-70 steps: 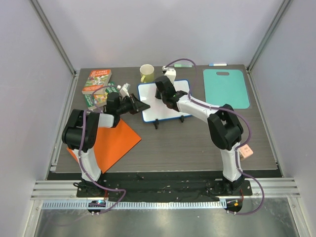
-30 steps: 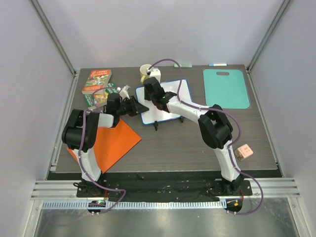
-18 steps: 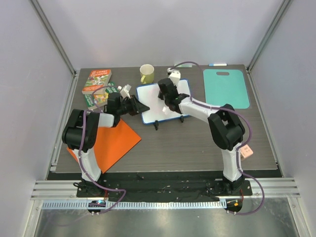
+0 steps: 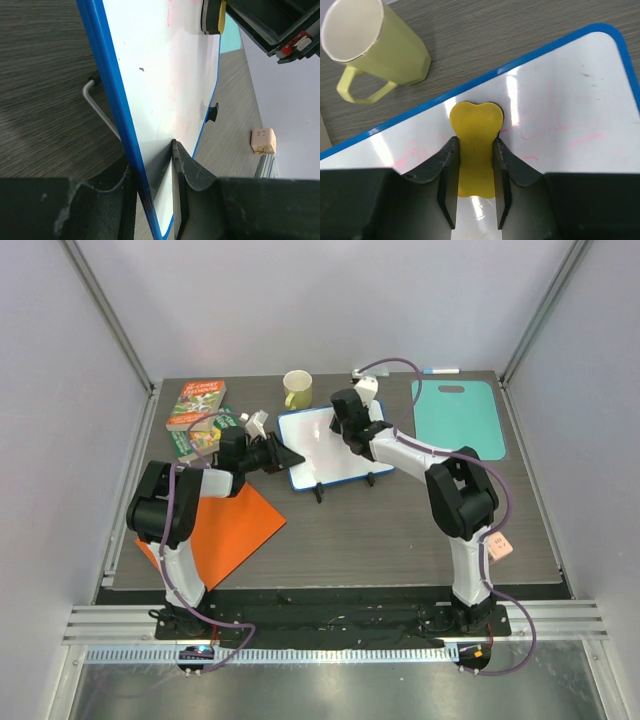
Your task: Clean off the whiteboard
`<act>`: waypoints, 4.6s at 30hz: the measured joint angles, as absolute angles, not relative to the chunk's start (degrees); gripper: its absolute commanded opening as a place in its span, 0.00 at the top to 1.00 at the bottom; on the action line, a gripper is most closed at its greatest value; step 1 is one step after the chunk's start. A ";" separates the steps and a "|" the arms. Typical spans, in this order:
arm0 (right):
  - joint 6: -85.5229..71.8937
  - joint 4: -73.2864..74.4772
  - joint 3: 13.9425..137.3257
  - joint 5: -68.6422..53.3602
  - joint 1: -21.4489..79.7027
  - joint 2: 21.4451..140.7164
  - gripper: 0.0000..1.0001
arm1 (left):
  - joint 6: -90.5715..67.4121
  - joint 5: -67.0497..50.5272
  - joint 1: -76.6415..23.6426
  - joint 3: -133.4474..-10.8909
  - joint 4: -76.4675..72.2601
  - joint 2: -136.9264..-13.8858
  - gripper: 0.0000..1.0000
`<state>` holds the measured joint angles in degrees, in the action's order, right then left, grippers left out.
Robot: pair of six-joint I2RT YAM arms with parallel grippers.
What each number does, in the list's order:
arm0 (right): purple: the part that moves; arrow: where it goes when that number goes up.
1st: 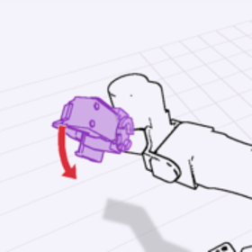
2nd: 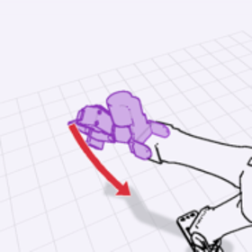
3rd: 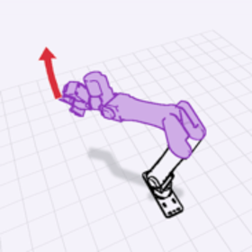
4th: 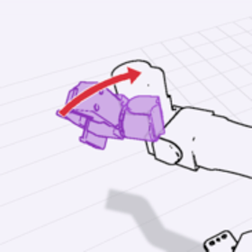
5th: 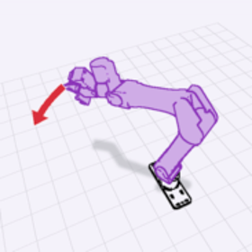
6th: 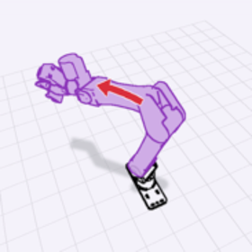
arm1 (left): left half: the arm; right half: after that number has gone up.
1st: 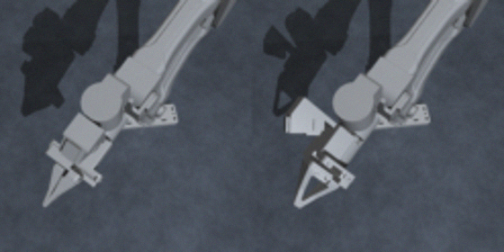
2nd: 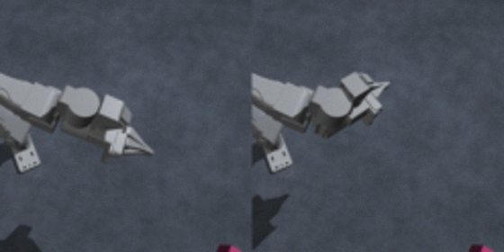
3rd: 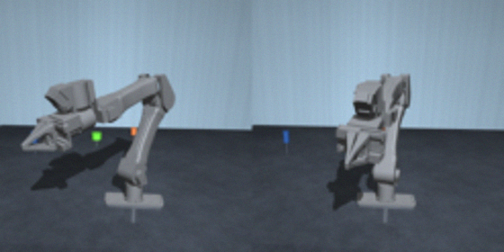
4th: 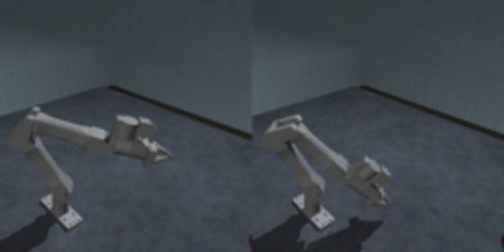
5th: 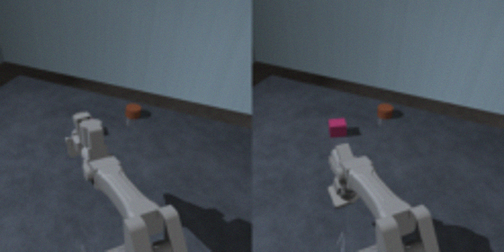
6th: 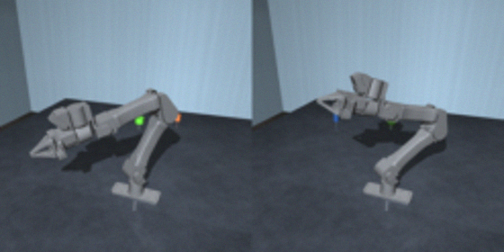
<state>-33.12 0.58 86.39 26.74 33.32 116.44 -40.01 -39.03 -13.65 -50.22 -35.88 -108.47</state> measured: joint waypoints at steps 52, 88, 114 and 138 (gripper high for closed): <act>-46.46 -4.80 75.24 31.79 32.10 111.37 0.99 | -37.85 -38.59 -14.87 -51.27 -34.37 -108.47 1.00; -43.00 0.51 62.76 27.94 25.80 102.50 0.99 | -35.03 -38.89 -16.47 -51.27 -32.95 -108.49 1.00; -38.09 -1.37 68.66 21.30 23.44 103.02 0.99 | -33.98 -39.11 -16.64 -51.29 -32.47 -108.49 1.00; -41.52 -2.26 67.79 26.00 23.66 106.32 0.99 | -35.53 -39.64 -16.53 -51.31 -32.36 -108.68 1.00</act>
<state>-41.52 -2.26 67.79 26.00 23.66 106.32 -35.53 -39.64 -16.53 -51.31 -32.36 -108.68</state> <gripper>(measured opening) 0.331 0.278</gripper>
